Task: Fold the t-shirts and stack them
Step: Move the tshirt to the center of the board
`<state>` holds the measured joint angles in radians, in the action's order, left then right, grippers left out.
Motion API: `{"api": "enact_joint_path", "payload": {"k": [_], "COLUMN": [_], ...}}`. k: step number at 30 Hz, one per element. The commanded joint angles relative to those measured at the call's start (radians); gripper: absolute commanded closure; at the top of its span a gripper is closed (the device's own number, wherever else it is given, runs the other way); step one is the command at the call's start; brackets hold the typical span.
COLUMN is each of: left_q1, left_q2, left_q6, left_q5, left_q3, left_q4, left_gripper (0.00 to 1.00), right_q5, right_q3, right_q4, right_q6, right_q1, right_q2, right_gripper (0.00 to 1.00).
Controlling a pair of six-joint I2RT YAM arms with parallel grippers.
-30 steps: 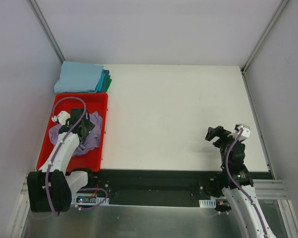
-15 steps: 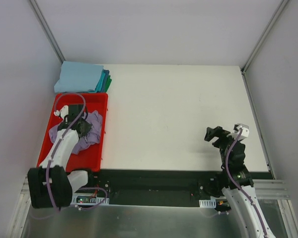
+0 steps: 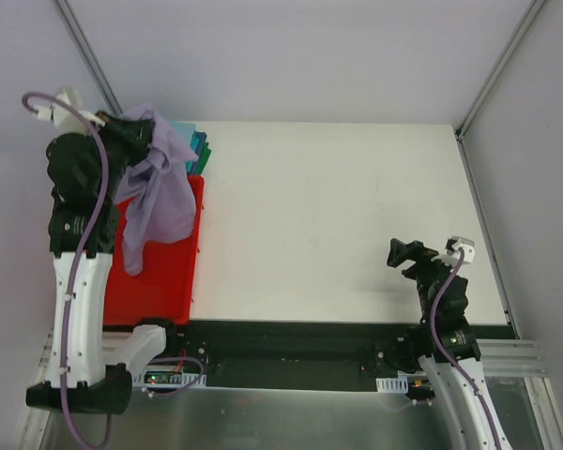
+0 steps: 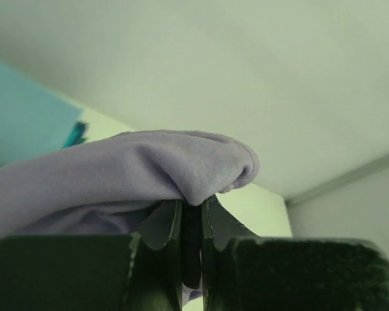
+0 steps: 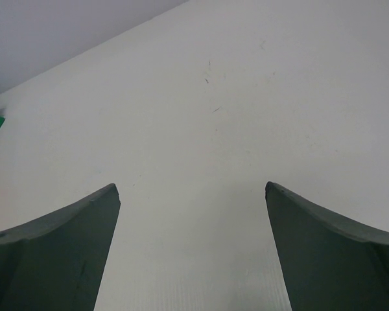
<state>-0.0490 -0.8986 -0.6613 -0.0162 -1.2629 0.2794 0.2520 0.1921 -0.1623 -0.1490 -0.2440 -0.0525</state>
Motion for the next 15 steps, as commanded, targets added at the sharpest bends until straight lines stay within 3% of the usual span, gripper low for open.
{"api": "enact_joint_path", "payload": {"k": [1, 7, 11, 15], "left_q1": [0.179, 0.52, 0.616, 0.664], "left_q2": [-0.222, -0.515, -0.692, -0.801], "left_q6": [0.116, 0.285, 0.29, 0.279], "left_q5": [-0.249, -0.459, -0.684, -0.702], "left_q3": [-0.315, -0.651, -0.86, -0.986], "left_q4": [-0.121, -0.111, -0.111, -0.109], "left_gripper": [1.0, 1.0, 1.0, 1.0], "right_q5": [-0.011, 0.02, 0.017, 0.021], "right_q3": [0.004, 0.001, 0.007, 0.009], "right_q4": [0.02, 0.017, 0.001, -0.011], "right_q6": [-0.014, -0.006, -0.006, -0.007], "right_q1": [-0.001, -0.001, 0.0, 0.0], "right_q2": [0.037, 0.066, 0.056, 0.059], "right_gripper": [0.04, 0.04, 0.04, 0.04]}}
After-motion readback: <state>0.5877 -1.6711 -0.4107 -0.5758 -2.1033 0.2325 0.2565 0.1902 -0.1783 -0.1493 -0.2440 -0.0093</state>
